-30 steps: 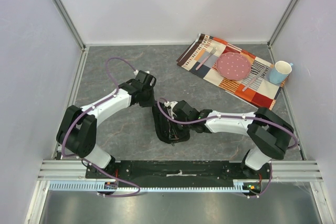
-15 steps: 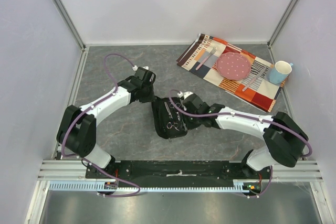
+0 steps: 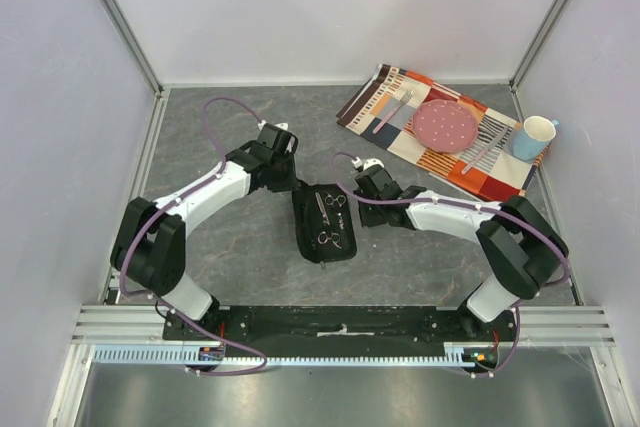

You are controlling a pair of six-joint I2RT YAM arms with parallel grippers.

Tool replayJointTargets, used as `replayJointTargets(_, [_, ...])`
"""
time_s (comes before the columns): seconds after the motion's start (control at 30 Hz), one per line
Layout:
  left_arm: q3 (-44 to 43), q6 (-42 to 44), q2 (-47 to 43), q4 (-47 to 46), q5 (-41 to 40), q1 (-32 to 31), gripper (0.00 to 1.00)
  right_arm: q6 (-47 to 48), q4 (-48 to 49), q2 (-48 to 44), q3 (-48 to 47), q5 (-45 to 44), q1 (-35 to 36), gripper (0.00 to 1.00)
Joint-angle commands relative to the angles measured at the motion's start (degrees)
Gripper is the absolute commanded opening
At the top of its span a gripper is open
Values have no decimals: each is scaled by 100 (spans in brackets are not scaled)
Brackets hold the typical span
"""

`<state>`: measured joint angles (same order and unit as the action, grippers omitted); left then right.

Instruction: Sort the hair-cutting tools

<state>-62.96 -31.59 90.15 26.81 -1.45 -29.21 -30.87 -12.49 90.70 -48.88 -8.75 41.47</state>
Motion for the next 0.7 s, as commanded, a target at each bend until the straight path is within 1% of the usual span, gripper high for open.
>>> replayJointTargets(0.0, [-261, 285, 126, -281, 110, 21, 13, -164, 519, 238, -113, 479, 27, 0])
replayJointTargets(0.1, [-234, 285, 108, -395, 110, 21, 16, -270, 747, 335, 45, 734, 19, 0])
replayJointTargets(0.17, [-217, 294, 117, -448, 329, 21, 22, -331, 862, 405, 133, 857, 27, 0])
replayJointTargets(0.23, [-199, 285, 126, -518, 409, 21, 25, -367, 976, 440, 186, 1006, 36, 0])
replayJointTargets(0.27, [-191, 294, 126, -545, 513, 29, 30, -384, 1011, 466, 230, 1059, 36, 0])
replayJointTargets(0.33, [-173, 346, 108, -650, 637, 21, 47, -393, 1056, 493, 256, 1095, 54, 0])
replayJointTargets(0.37, [-173, 364, 99, -659, 725, 21, 57, -393, 1073, 510, 291, 1095, 54, 0])
replayJointTargets(0.43, [-190, 391, 29, -651, 708, 21, 71, -411, 1108, 519, 309, 1121, 54, 0])
replayJointTargets(0.47, [-199, 408, -23, -624, 656, 29, 86, -402, 1126, 537, 309, 1130, 54, 0])
replayJointTargets(0.5, [-234, 408, -128, -589, 603, 30, 91, -402, 1126, 528, 309, 1139, 63, 0])
replayJointTargets(0.53, [-234, 417, -234, -554, 541, 30, 94, -393, 1126, 537, 318, 1130, 63, 0])
replayJointTargets(0.6, [-234, 400, -444, -431, 348, 30, 95, -376, 1126, 546, 335, 1130, 71, 0])
replayJointTargets(0.67, [-217, 347, -840, -221, 164, 30, 96, -376, 1135, 563, 353, 1121, 63, 0])
